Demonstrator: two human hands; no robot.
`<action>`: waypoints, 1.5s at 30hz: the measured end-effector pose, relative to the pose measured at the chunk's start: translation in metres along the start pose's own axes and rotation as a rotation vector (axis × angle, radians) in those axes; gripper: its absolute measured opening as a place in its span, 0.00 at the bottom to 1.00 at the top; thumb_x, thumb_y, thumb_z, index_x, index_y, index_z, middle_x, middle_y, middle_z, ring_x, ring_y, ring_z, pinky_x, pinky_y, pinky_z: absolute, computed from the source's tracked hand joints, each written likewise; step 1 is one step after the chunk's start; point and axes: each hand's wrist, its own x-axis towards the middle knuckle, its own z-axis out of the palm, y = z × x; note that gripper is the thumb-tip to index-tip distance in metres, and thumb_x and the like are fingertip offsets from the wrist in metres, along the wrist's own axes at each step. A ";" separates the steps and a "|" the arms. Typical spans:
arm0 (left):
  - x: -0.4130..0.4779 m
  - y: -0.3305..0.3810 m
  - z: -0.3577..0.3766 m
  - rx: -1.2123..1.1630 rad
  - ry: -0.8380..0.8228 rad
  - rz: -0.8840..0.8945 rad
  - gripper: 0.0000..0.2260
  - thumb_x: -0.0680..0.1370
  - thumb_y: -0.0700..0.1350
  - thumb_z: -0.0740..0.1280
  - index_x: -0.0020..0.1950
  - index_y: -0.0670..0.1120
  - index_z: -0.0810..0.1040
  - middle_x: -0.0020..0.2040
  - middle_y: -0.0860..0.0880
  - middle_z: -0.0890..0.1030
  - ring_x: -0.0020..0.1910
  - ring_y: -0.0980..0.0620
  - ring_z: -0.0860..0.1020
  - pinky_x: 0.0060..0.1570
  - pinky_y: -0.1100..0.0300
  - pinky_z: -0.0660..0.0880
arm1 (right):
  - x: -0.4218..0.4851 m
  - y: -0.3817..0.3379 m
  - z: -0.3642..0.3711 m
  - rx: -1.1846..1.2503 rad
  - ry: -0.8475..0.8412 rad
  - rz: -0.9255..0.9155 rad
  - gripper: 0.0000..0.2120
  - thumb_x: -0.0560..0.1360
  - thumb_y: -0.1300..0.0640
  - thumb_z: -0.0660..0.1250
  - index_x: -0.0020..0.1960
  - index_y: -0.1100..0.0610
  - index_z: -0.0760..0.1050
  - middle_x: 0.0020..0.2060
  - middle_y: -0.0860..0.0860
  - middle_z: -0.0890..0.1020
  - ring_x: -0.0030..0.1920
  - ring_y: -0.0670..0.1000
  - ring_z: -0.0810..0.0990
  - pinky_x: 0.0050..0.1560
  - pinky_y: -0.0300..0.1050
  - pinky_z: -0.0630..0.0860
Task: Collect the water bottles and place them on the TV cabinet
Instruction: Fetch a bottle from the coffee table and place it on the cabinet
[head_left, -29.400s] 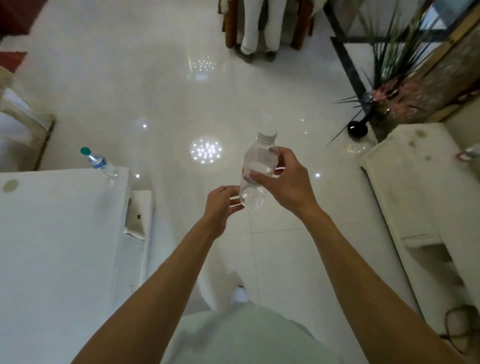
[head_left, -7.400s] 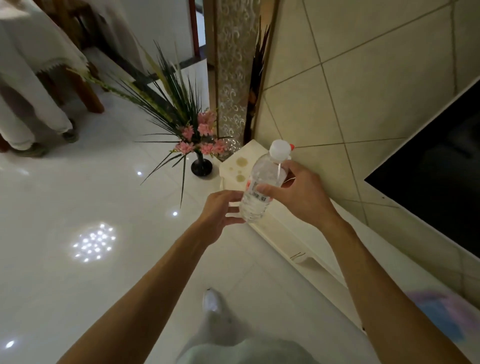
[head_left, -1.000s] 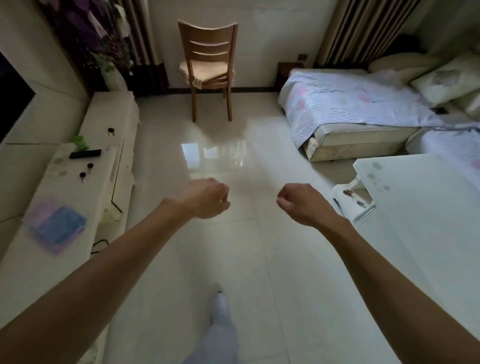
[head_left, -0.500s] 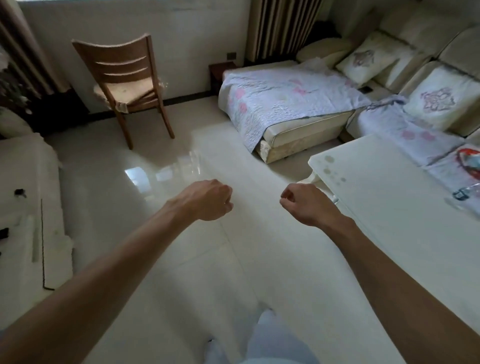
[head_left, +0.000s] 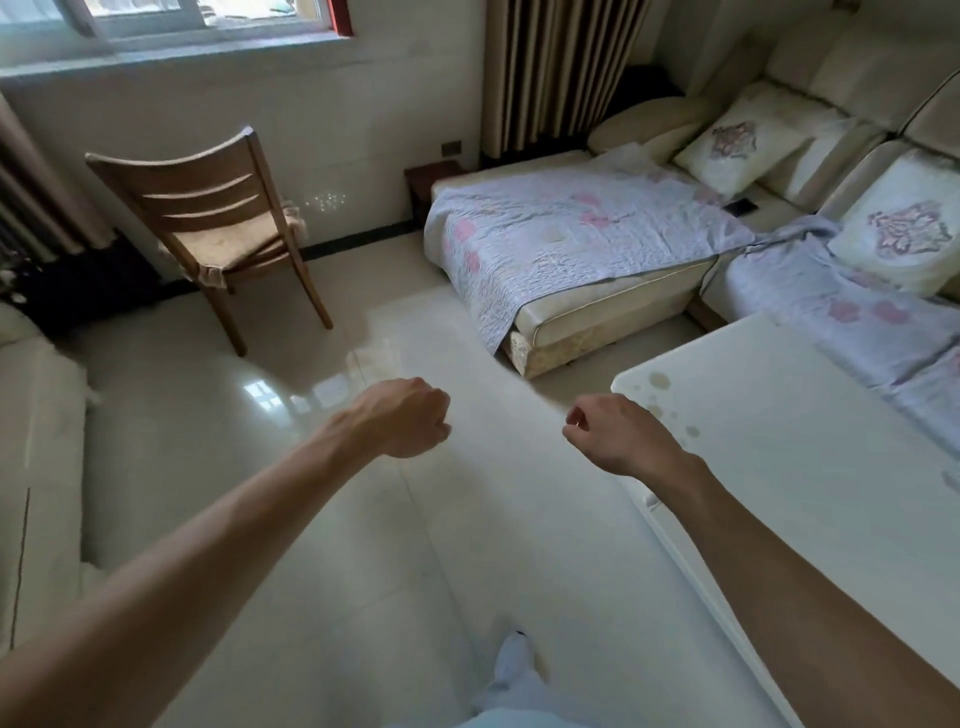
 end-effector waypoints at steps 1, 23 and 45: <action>0.015 0.001 -0.010 -0.002 0.015 -0.004 0.15 0.81 0.53 0.59 0.58 0.46 0.78 0.56 0.45 0.81 0.52 0.44 0.80 0.50 0.53 0.78 | 0.014 0.008 -0.009 -0.014 0.007 -0.010 0.12 0.76 0.49 0.61 0.53 0.53 0.78 0.53 0.52 0.82 0.53 0.55 0.79 0.51 0.49 0.75; 0.361 -0.020 -0.124 0.033 0.016 0.279 0.13 0.80 0.53 0.59 0.54 0.47 0.79 0.53 0.47 0.82 0.52 0.45 0.80 0.46 0.56 0.76 | 0.262 0.117 -0.110 0.047 0.078 0.235 0.08 0.77 0.52 0.61 0.49 0.53 0.77 0.48 0.49 0.80 0.47 0.51 0.76 0.43 0.44 0.70; 0.633 0.082 -0.240 0.170 -0.045 0.700 0.14 0.82 0.52 0.59 0.61 0.46 0.77 0.56 0.46 0.82 0.52 0.46 0.81 0.50 0.55 0.77 | 0.396 0.286 -0.182 0.158 0.262 0.627 0.06 0.77 0.53 0.60 0.46 0.52 0.74 0.48 0.50 0.81 0.46 0.53 0.78 0.42 0.44 0.71</action>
